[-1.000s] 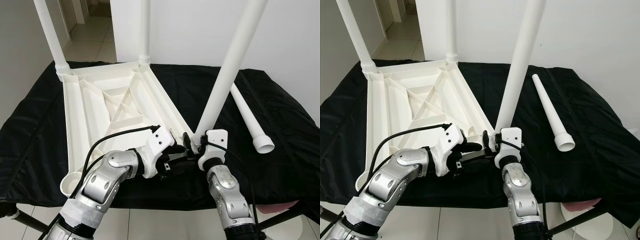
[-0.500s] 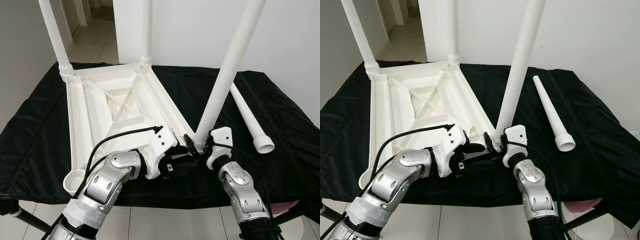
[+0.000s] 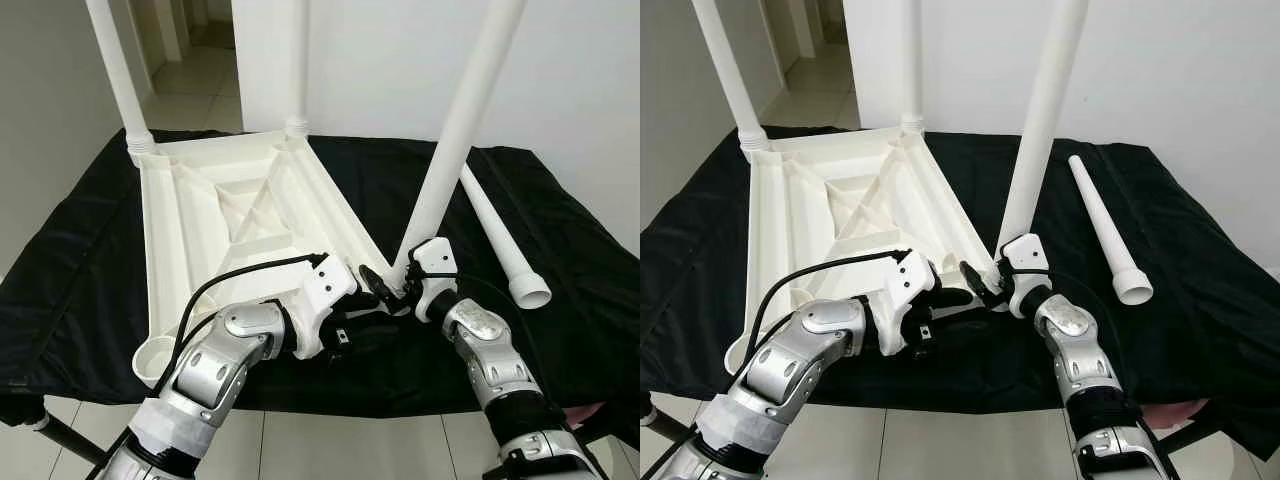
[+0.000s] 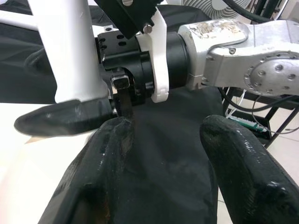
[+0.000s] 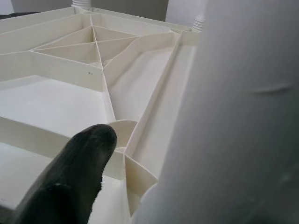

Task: Building children table

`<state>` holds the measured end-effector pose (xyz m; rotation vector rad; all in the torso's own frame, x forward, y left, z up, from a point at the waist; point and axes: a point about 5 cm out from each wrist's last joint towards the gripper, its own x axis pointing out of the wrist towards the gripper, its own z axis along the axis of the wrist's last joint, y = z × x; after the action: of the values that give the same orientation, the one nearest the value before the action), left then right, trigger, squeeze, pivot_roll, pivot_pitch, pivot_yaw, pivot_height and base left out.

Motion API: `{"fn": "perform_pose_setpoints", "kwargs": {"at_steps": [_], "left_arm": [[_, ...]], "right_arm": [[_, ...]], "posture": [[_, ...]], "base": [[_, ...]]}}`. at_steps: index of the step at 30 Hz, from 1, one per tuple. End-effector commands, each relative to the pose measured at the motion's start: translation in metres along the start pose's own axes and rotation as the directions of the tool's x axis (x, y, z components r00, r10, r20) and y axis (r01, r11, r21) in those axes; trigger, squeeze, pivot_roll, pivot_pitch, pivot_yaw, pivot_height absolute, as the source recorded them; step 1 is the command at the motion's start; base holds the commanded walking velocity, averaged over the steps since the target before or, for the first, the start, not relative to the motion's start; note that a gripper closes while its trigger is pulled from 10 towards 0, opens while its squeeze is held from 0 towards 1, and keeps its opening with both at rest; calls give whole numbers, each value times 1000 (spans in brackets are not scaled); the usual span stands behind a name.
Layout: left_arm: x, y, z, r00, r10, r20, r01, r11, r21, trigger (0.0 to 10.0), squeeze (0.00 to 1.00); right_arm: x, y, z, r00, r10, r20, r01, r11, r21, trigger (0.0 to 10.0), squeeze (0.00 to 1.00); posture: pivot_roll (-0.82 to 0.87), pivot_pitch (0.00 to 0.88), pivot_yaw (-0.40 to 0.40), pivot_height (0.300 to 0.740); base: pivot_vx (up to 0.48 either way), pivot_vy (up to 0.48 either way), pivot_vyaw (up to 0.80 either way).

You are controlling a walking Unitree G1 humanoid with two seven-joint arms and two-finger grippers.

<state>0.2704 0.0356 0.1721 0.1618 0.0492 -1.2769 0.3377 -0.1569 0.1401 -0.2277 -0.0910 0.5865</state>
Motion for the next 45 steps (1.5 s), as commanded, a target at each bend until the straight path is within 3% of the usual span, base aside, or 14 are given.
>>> {"fn": "perform_pose_setpoints", "kwargs": {"at_steps": [1,2,11,12,13,25,31,37,38,39,40,42,43,45], "left_arm": [[1,3,1,1000,22,-7,-22,1000,15,10000,0],[0,3,2,1000,23,-7,-22,1000,15,10000,0],[0,4,2,1000,29,-6,-29,999,13,10000,0],[0,4,1,1000,30,-7,-30,999,13,10000,0],[0,4,1,999,31,-8,-31,999,12,10000,0],[-2,7,0,998,59,-18,-58,998,9,10000,0],[-4,13,-3,995,95,-35,-95,995,6,10000,0],[-4,16,-4,993,109,-39,-108,994,13,10000,0],[-6,19,-5,991,131,-43,-130,991,15,10000,0],[-6,19,-5,991,131,-43,-130,991,15,10000,0],[-7,23,-5,988,147,-46,-146,989,17,10000,0],[-7,23,-5,988,147,-46,-146,989,17,10000,0],[-7,25,-6,986,157,-47,-157,987,17,10000,0],[-7,26,-5,986,161,-48,-160,987,18,10000,0]], "right_arm": [[3,4,-7,999,39,-33,-38,999,18,1255,0],[5,3,-8,998,51,-36,-50,998,26,0,0],[5,1,-14,997,69,-40,-68,997,42,0,0],[4,1,-16,997,61,-50,-59,997,41,8392,0],[3,2,-18,997,54,-56,-51,998,43,10000,0],[1,5,-22,994,-87,-73,94,992,88,10000,0],[-3,17,-18,946,-316,-69,323,914,247,10000,0],[-7,21,-16,922,-378,-81,386,885,259,10000,0],[-10,24,-15,889,-447,-100,456,843,286,10000,0],[-10,24,-15,889,-447,-100,456,843,286,10000,0],[-13,28,-12,851,-512,-114,521,798,303,10000,0],[-13,28,-12,851,-512,-114,521,798,303,10000,0],[-14,34,-10,826,-548,-136,560,767,313,10000,0],[-13,42,-7,816,-560,-140,573,754,321,10000,0]], "posture": [[31,16,-9,740],[31,16,-9,740],[31,23,-10,740],[29,27,-10,740],[29,27,-10,740],[33,35,-15,740],[32,36,-8,740],[33,35,-7,740],[28,35,-4,740],[28,35,-4,740],[26,38,-2,740],[26,38,-2,740],[25,40,-2,740],[26,43,-4,740]], "base": [[0,0,0],[0,0,0],[0,0,0],[0,0,0],[0,0,0],[0,0,0],[0,0,0],[0,0,0],[0,0,0],[0,0,0],[0,0,0],[0,0,0],[0,0,0],[0,0,0]]}}
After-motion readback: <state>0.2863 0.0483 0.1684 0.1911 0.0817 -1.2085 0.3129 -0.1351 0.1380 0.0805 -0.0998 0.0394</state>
